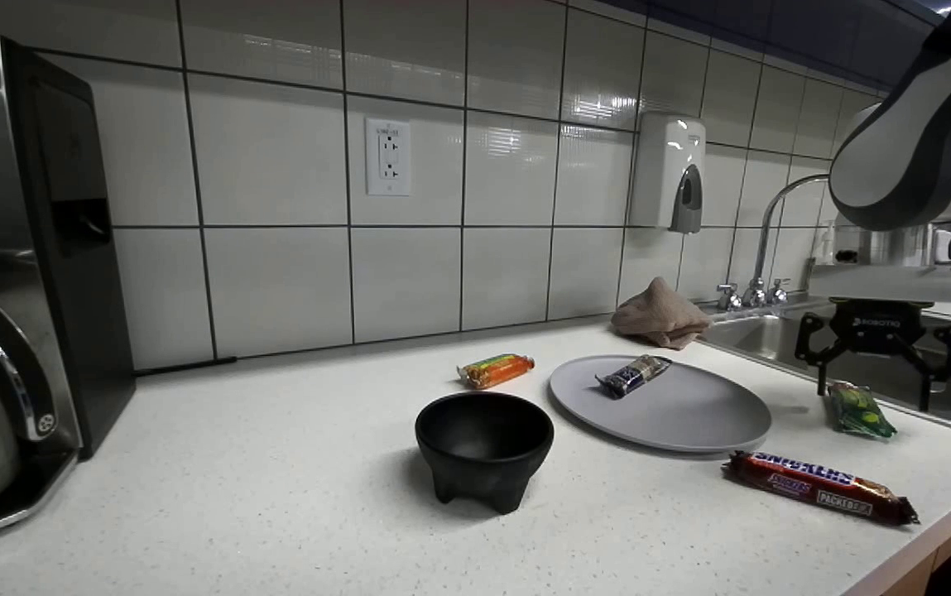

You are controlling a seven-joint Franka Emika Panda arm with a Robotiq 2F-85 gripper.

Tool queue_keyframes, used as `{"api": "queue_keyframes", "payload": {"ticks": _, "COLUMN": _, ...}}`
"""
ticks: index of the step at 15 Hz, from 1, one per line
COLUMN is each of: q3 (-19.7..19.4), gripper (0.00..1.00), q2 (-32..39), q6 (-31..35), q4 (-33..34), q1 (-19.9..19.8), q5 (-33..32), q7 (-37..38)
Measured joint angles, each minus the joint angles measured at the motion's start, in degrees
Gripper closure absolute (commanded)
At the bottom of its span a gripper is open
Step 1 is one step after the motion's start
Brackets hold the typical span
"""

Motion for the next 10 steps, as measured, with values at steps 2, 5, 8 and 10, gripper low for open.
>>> {"api": "queue_keyframes", "payload": {"ticks": 2, "q3": 0.2, "gripper": 0.00, "q2": 0.3, "q6": 1.4, "q4": 0.0, "q1": 0.0, "q5": 0.4, "q7": 0.0}}
{"api": "queue_keyframes", "payload": {"ticks": 5, "q3": 0.5, "gripper": 0.00, "q2": 1.1, "q6": 3.0, "q4": 0.0, "q1": 0.0, "q5": 1.0, "q7": 0.0}}
{"api": "queue_keyframes", "payload": {"ticks": 8, "q3": 0.6, "gripper": 0.26, "q2": 1.8, "q6": 3.8, "q4": 0.0, "q1": 0.0, "q5": 1.9, "q7": 0.0}}
{"api": "queue_keyframes", "payload": {"ticks": 10, "q3": 0.6, "gripper": 0.42, "q2": 2.0, "q6": 4.1, "q4": 0.0, "q1": 0.0, "q5": 2.8, "q7": 0.0}}
